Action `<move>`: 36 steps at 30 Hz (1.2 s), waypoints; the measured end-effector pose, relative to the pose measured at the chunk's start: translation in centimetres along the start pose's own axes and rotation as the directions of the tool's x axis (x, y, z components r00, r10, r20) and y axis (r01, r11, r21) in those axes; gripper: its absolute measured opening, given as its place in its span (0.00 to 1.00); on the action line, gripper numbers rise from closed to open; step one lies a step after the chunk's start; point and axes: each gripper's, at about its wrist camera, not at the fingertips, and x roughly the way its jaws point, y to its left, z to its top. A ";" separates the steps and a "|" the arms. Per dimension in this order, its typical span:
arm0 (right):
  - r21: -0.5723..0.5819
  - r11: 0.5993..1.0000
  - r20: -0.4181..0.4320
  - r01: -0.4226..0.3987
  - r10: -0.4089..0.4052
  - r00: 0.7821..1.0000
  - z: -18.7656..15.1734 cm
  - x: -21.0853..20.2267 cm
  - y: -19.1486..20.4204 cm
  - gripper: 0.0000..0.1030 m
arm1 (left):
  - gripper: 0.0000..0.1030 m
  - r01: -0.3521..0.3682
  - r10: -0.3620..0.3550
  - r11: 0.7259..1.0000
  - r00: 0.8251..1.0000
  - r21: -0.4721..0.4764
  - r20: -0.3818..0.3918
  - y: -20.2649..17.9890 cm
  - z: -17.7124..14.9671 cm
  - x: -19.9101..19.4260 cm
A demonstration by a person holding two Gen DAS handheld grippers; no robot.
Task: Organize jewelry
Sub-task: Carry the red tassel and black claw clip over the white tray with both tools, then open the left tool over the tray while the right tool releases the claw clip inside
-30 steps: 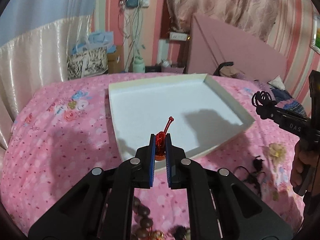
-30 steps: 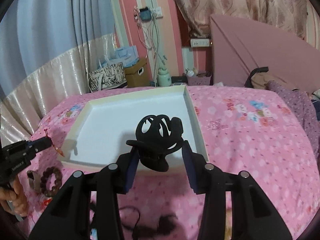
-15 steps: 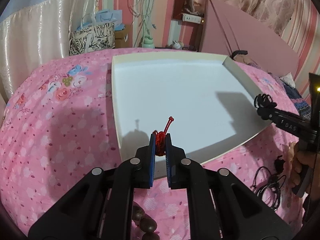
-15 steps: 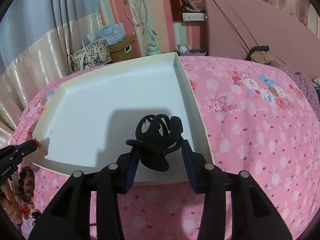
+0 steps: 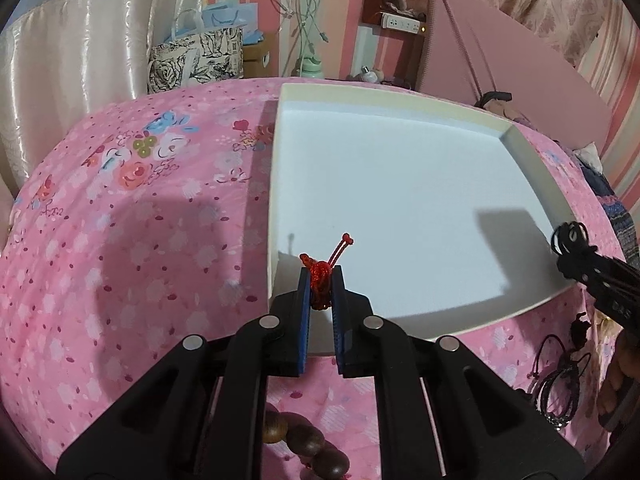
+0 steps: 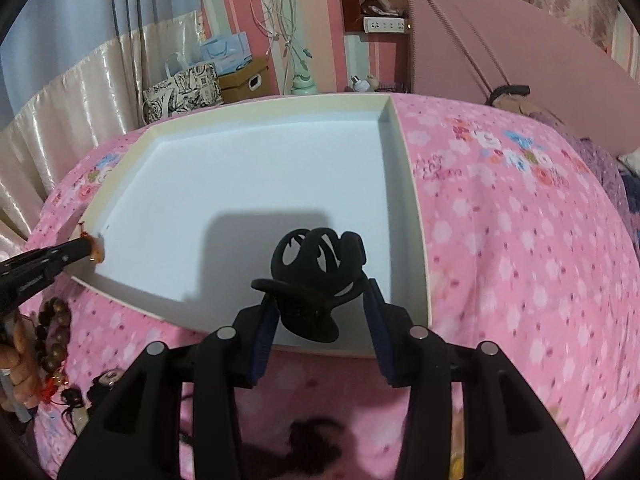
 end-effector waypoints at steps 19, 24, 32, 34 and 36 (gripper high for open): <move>0.076 0.996 0.024 -0.042 0.041 0.999 0.1 -1.2 -0.6 0.67 | 0.40 0.132 -0.132 0.991 0.991 -0.014 -0.022 0.2 0.6 -0.4; 0.100 0.992 0.091 -0.072 0.063 0.994 1.0 -4.1 -1.3 0.71 | 0.55 0.153 -0.153 0.988 0.988 -0.013 0.011 -0.2 0.9 -2.0; 0.084 0.995 0.205 -0.046 0.028 0.978 -1.7 -10.1 -2.9 0.75 | 0.69 0.108 -0.105 0.994 0.985 -0.014 0.134 1.6 -0.7 -7.9; 0.087 0.996 0.214 -0.026 0.007 0.977 -3.3 -11.0 -3.7 0.75 | 0.70 0.034 -0.030 0.999 0.989 -0.028 0.147 2.7 -1.9 -9.5; 0.087 0.996 0.207 -0.005 -0.014 0.978 -5.6 -11.8 -4.7 0.75 | 0.70 0.013 -0.007 0.999 0.987 -0.038 0.161 4.0 -3.2 -10.7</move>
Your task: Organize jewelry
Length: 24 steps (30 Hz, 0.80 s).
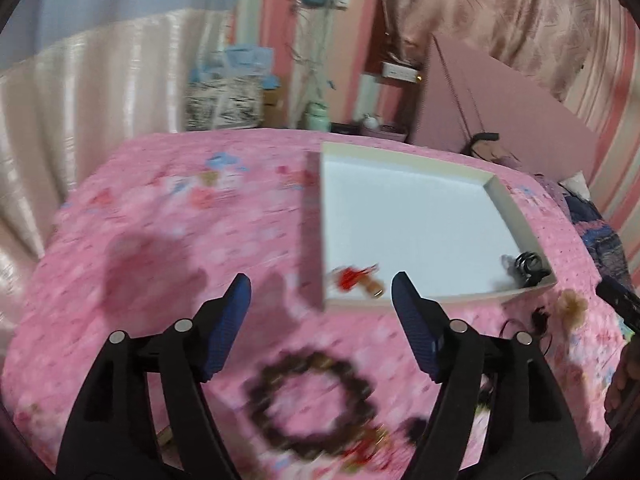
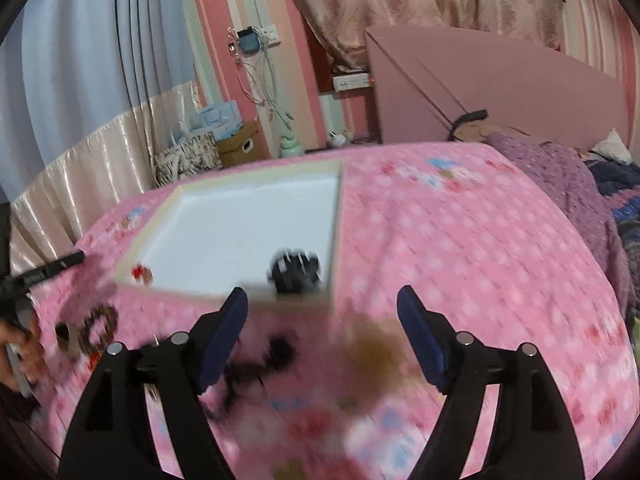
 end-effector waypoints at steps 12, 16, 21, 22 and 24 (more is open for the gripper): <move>-0.010 0.996 -0.010 0.087 -0.087 0.996 -8.9 -4.1 -1.5 0.75 | 0.77 -0.144 0.138 0.988 0.983 0.049 0.118 2.1 -10.3 -7.6; -0.057 0.992 -0.009 0.116 -0.117 0.993 -10.1 -3.8 -0.4 0.75 | 0.77 -0.122 0.113 0.989 0.988 0.086 0.102 1.0 -13.0 -7.7; -0.080 0.985 0.013 0.152 -0.152 0.988 -10.3 -4.1 0.1 0.78 | 0.77 -0.116 0.107 0.987 0.991 0.114 0.083 -0.4 -13.8 -7.1; -0.082 0.984 0.017 0.156 -0.155 0.988 -10.3 -4.2 0.1 0.78 | 0.77 -0.111 0.102 0.987 0.991 0.115 0.083 -0.7 -13.8 -7.2; -0.077 0.985 0.020 0.157 -0.156 0.987 -10.3 -4.3 0.0 0.78 | 0.77 -0.097 0.087 0.989 0.992 0.113 0.089 -1.5 -13.6 -7.2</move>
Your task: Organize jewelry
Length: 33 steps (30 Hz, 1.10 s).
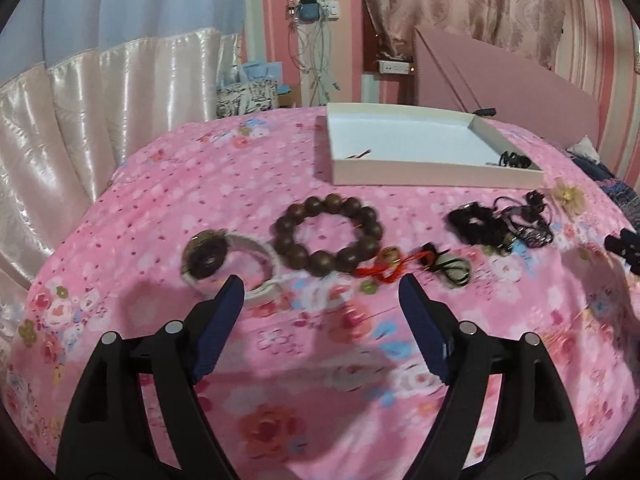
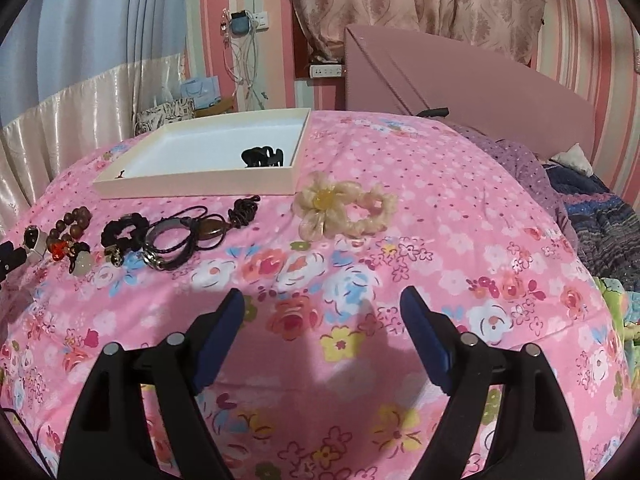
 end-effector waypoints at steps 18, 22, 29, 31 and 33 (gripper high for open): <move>0.050 0.999 0.081 0.021 -0.025 0.996 -0.1 -1.4 -1.1 0.87 | 0.86 -0.028 0.029 0.999 1.000 0.026 -0.006 -2.5 -0.5 0.9; 0.052 0.998 0.085 0.019 -0.023 0.996 -0.1 -1.4 -1.2 0.87 | 0.87 -0.035 0.035 0.999 0.999 0.006 -0.007 -2.2 -0.5 1.0; 0.057 0.998 0.095 0.016 -0.022 0.995 -0.2 -1.5 -1.3 0.87 | 0.87 -0.056 0.056 0.998 0.998 0.021 0.001 -2.5 -0.5 0.8; 0.061 0.998 0.096 0.014 -0.020 0.995 -0.2 -1.6 -1.4 0.87 | 0.89 -0.057 0.057 0.998 0.998 0.019 -0.006 -2.5 -0.5 0.9; 0.066 0.998 0.095 0.011 -0.018 0.995 -0.2 -1.6 -1.4 0.87 | 0.90 -0.053 0.053 0.998 0.998 0.017 -0.025 -2.4 -0.5 1.3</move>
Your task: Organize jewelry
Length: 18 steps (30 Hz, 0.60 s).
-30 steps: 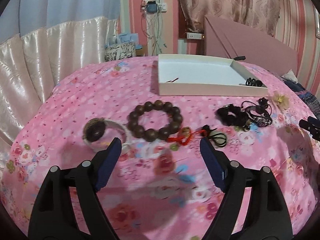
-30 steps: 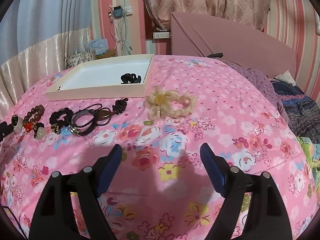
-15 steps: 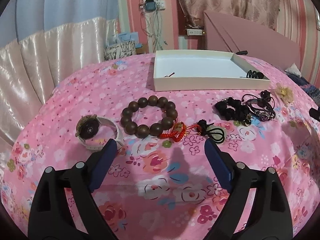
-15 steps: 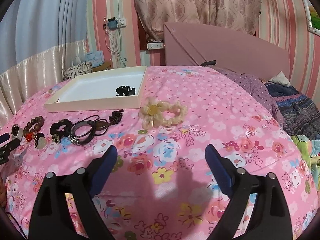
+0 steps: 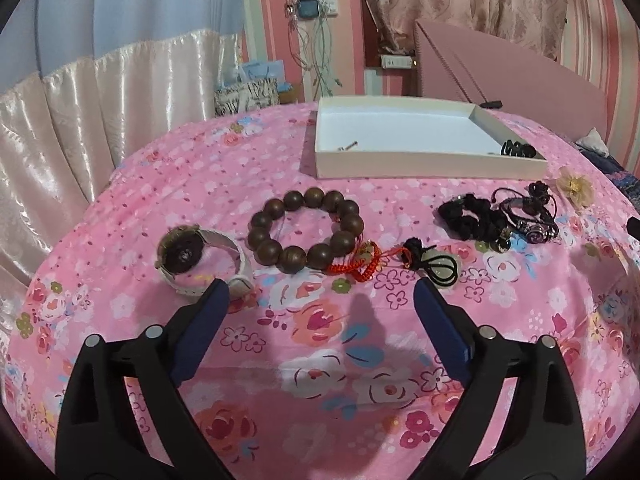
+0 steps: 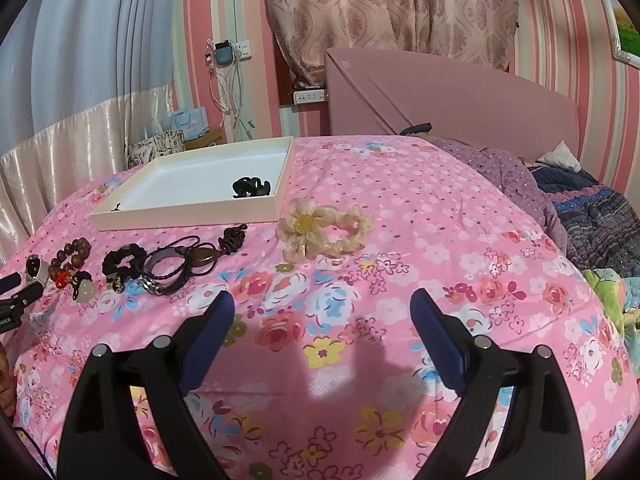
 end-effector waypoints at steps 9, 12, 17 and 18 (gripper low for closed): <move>0.023 1.000 -0.015 -0.010 0.010 1.000 0.0 0.2 -0.3 0.87 | 0.90 -0.005 0.005 1.000 1.000 -0.008 0.008 0.1 -0.1 -0.1; 0.019 1.000 0.006 -0.006 0.006 1.000 0.0 -0.2 -0.3 0.87 | 0.90 -0.010 0.010 1.000 1.000 -0.004 0.009 0.1 -0.1 -0.1; 0.025 1.000 0.012 -0.010 0.010 1.000 -0.1 -0.3 -0.3 0.87 | 0.90 -0.011 0.011 1.000 1.000 -0.007 0.012 0.2 -0.1 -0.2; 0.026 1.000 0.014 -0.013 0.012 1.000 0.0 -0.4 -0.3 0.87 | 0.90 -0.013 0.013 1.000 1.000 -0.007 0.011 0.1 -0.1 -0.2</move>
